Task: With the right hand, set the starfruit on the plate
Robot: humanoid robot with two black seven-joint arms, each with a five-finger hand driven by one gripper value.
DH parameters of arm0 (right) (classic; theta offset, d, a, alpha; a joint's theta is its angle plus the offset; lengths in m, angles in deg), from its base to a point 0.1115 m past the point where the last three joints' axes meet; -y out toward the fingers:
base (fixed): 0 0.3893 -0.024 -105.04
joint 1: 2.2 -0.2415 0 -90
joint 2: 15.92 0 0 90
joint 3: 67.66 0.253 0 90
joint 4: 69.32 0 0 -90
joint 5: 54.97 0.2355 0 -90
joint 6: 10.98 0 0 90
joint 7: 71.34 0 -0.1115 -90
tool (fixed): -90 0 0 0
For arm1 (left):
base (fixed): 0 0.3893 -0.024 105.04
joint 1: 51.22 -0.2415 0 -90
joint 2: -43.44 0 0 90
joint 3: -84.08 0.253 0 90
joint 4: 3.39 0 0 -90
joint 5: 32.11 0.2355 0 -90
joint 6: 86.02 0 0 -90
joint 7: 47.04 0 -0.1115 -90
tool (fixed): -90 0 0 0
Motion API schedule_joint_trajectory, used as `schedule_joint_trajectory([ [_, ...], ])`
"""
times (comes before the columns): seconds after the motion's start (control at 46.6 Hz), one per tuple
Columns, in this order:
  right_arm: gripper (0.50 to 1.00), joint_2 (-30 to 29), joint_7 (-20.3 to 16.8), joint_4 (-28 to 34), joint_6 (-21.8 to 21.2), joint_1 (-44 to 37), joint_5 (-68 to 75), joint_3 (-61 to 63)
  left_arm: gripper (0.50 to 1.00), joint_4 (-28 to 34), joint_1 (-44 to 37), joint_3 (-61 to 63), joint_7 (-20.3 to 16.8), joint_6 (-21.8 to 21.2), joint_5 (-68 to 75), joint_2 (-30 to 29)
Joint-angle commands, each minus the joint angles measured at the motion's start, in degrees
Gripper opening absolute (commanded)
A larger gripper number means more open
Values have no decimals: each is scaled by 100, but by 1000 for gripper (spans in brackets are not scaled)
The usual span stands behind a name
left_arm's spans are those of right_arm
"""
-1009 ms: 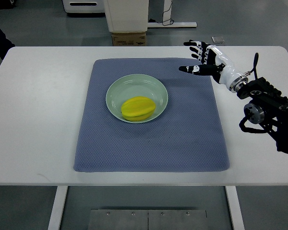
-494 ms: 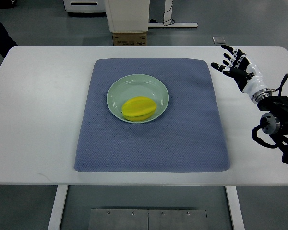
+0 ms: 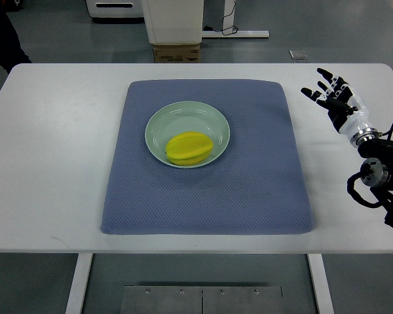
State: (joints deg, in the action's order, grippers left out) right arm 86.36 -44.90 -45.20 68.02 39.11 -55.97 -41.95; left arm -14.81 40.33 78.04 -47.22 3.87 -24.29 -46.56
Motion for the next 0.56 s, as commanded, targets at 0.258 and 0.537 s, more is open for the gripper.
schedule_joint_trajectory([
  [0.258, 1000, -6, -122, -109, 1, 35, 338, 4, 1000, 0, -5, -2, 0, 2, 0, 0],
  [0.537, 1000, -15, -122, -109, 1, 114, 338, -5, 1000, 0, 3, 6, 0, -6, 0, 0],
])
